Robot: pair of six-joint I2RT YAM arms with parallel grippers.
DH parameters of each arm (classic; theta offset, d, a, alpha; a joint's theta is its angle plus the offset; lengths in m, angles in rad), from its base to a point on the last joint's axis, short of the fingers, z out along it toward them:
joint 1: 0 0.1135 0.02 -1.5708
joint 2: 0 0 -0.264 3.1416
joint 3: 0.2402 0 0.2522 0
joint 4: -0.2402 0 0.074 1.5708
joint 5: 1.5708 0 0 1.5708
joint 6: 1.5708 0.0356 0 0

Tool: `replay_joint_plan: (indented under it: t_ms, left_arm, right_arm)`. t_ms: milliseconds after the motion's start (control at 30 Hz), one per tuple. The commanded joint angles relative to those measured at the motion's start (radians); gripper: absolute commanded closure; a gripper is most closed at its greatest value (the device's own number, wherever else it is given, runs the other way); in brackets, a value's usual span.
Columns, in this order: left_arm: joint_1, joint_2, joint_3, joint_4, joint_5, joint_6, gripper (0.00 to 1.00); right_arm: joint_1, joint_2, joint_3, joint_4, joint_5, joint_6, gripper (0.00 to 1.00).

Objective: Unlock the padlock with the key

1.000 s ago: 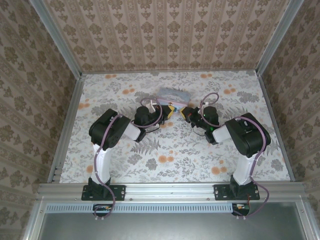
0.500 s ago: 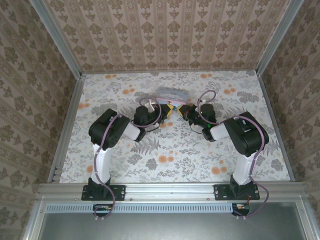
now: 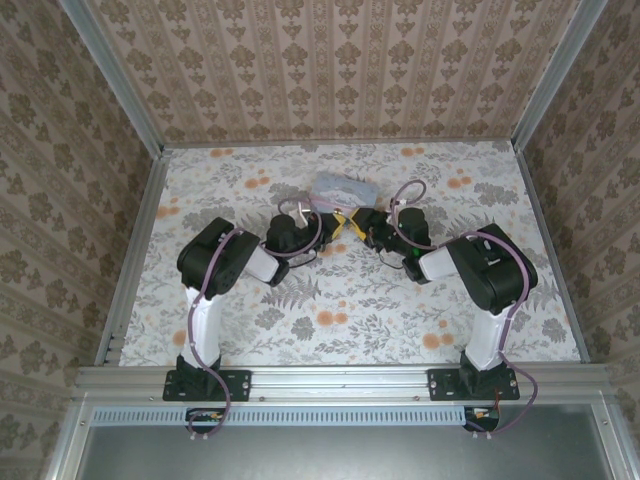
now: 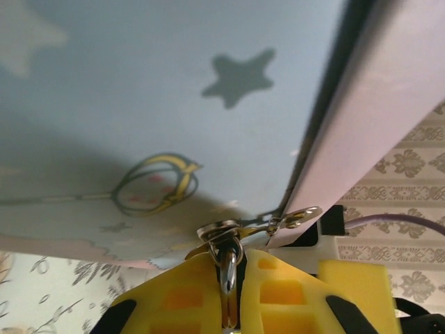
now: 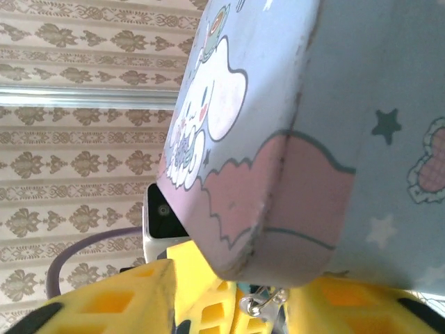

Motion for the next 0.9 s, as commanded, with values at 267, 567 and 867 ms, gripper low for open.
replay_joint_plan:
  t_ms: [267, 567, 867]
  left_arm:
    - [0.025, 0.038, -0.004, -0.037, 0.077, 0.082, 1.00]
    - [0.032, 0.006, 0.010, -0.148, 0.086, 0.166, 1.00]
    - [0.030, -0.027, 0.015, -0.224, 0.111, 0.170, 1.00]
  right_arm:
    - [-0.016, -0.179, -0.074, -0.253, -0.071, -0.235, 0.38]
    - [-0.012, -0.312, -0.045, -0.559, -0.043, -0.491, 0.43]
    - [0.082, -0.372, 0.116, -0.927, 0.109, -0.896, 0.55]
